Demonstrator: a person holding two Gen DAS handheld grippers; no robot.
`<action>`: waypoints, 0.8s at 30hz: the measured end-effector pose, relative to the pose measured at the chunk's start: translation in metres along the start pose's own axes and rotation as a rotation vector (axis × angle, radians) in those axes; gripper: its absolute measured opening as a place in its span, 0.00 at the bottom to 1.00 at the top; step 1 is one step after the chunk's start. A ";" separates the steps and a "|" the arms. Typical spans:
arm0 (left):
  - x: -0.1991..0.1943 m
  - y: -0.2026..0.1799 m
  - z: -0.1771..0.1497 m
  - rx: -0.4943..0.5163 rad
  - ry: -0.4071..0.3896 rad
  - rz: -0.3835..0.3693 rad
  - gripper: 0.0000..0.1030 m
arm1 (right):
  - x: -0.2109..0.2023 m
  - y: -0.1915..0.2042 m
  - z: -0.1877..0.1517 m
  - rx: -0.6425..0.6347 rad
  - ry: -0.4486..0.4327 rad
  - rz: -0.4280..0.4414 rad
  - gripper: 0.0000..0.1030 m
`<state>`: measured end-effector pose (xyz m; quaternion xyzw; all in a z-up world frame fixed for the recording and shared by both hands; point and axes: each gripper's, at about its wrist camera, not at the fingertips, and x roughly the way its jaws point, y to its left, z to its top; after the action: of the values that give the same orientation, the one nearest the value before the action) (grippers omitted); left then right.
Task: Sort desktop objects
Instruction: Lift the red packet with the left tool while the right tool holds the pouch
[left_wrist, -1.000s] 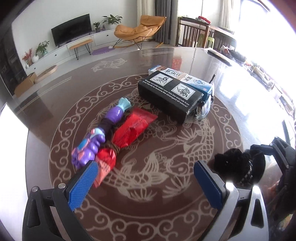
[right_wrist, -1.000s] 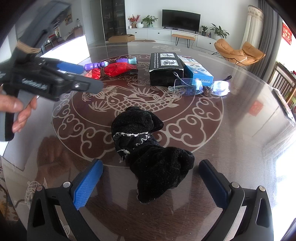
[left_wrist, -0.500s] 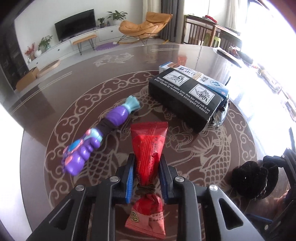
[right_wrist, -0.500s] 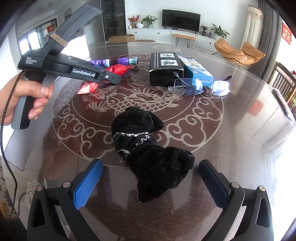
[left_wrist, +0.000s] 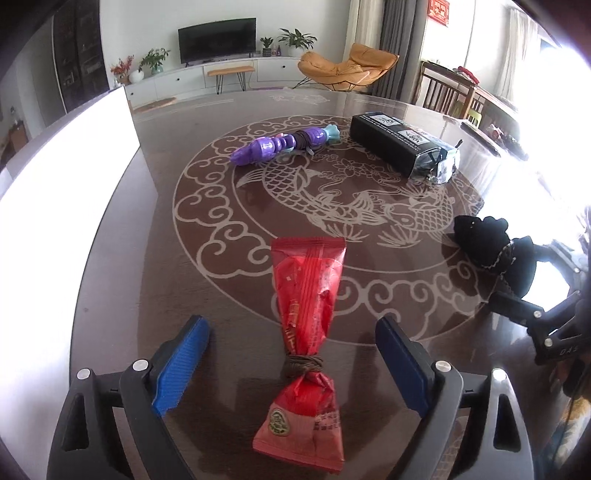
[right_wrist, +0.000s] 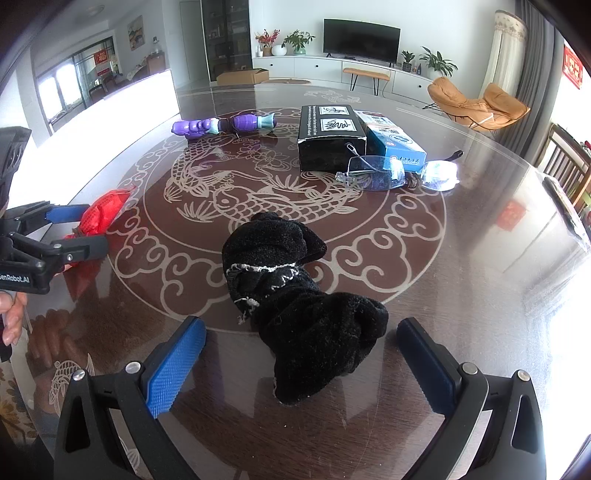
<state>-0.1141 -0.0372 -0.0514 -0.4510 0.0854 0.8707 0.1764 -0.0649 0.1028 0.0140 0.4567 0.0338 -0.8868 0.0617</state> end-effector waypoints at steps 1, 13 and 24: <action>0.001 -0.001 -0.001 0.013 -0.003 0.016 0.91 | 0.000 0.000 0.000 0.000 0.000 0.000 1.00; 0.003 -0.004 -0.002 0.006 0.000 0.018 1.00 | 0.000 0.000 0.000 0.000 0.000 0.000 1.00; 0.003 -0.004 -0.002 0.006 0.000 0.019 1.00 | 0.000 0.000 0.000 0.000 0.000 0.000 1.00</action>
<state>-0.1126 -0.0332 -0.0553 -0.4496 0.0921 0.8721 0.1695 -0.0645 0.1032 0.0141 0.4566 0.0338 -0.8869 0.0619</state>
